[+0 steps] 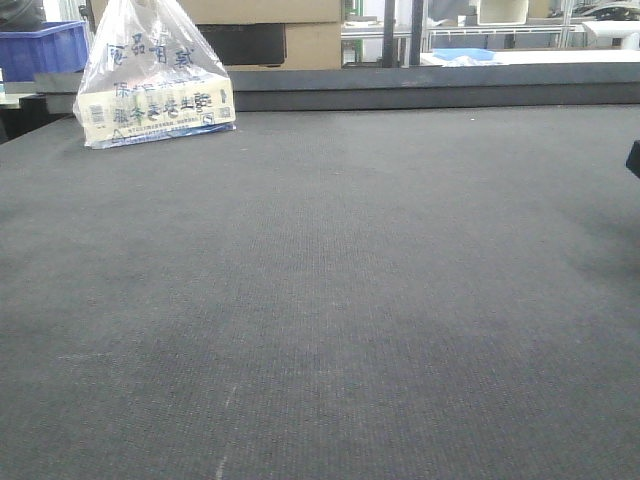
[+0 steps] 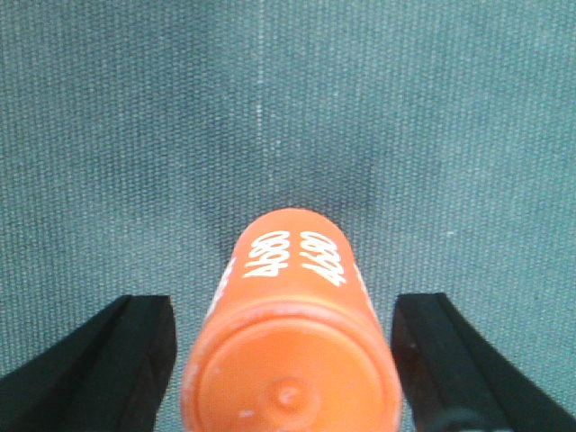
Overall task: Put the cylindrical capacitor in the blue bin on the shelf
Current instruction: 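Lift both held cylinders up off the table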
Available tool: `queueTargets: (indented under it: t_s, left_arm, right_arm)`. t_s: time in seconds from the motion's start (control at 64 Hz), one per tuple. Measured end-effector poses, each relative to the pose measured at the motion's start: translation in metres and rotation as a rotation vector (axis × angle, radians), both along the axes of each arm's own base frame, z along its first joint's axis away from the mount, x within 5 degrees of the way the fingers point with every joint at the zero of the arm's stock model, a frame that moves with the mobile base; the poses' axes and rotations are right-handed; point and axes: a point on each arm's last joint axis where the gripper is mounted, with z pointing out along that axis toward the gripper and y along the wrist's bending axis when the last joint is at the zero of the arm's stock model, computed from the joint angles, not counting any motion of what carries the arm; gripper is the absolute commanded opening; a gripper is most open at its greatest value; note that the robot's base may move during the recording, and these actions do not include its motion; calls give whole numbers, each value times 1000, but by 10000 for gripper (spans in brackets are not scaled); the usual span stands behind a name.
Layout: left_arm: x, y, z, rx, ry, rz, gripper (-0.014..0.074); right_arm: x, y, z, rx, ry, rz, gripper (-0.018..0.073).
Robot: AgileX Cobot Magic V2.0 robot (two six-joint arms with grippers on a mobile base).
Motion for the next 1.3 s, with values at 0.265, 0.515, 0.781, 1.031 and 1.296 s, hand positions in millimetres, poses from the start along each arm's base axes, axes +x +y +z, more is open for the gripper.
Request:
queueTargets:
  t_s: [0.265, 0.515, 0.781, 1.031, 1.296]
  left_arm:
    - [-1, 0, 0, 2, 6, 0, -111]
    - [-2, 0, 2, 2, 3, 0, -111]
    - [-20, -2, 52, -24, -220, 4, -111]
    - [-50, -3, 113, -28, -602, -11, -111]
    - [-98, -5, 129, -28, -1011, -36, -111]
  right_arm:
    - [1, 0, 0, -1, -10, -2, -160]
    - [0, 0, 5, -2, -33, -3, -160]
    - [-12, -1, 56, -10, -277, -18, -160]
    - [-41, -3, 124, -19, -629, -42, -162]
    - [-93, -6, 160, -36, -976, -82, -162]
